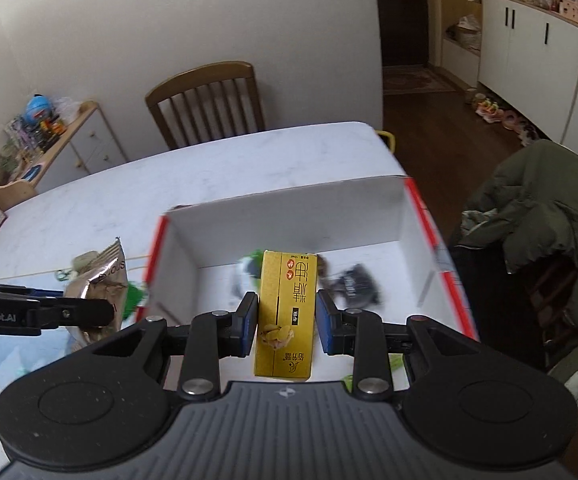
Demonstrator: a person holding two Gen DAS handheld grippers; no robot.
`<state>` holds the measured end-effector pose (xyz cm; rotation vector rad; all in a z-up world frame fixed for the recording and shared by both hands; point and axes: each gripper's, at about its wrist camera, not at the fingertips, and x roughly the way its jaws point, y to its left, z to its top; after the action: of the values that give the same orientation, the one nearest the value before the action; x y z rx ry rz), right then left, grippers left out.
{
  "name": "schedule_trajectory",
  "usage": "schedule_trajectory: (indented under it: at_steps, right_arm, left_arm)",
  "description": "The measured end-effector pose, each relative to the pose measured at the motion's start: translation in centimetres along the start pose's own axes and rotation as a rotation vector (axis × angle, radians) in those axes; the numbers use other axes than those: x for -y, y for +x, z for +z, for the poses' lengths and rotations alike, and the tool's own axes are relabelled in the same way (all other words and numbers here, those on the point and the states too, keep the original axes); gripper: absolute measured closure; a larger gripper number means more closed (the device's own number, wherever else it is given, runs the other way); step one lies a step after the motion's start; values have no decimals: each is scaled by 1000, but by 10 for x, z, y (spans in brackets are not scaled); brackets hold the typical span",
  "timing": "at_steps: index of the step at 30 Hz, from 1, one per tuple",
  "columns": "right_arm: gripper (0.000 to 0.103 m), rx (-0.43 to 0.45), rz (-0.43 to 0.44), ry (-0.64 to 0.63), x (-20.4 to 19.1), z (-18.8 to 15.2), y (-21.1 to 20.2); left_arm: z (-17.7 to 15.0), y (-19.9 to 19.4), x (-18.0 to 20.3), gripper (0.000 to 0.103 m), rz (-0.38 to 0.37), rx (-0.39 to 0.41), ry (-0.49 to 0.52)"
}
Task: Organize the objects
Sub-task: 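Carry the foil bag and yellow box over the red box, then lower into the box and open the left tool while the right tool opens too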
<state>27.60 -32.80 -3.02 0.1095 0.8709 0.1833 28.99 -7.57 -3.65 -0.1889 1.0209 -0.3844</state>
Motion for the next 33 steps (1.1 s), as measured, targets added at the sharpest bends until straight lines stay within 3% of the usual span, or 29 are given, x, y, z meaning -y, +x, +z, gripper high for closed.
schedule_trajectory:
  at_steps: [9, 19, 33]
  right_arm:
    - [74, -42, -37, -11, 41, -4, 26]
    - [74, -114, -27, -88, 52, -8, 58]
    - [73, -185, 10, -163, 48, -18, 85]
  left_arm:
    - [28, 49, 56, 57, -2, -44, 70]
    - [51, 110, 98, 57, 50, -86, 158]
    - [57, 174, 110, 57, 120, -185, 198]
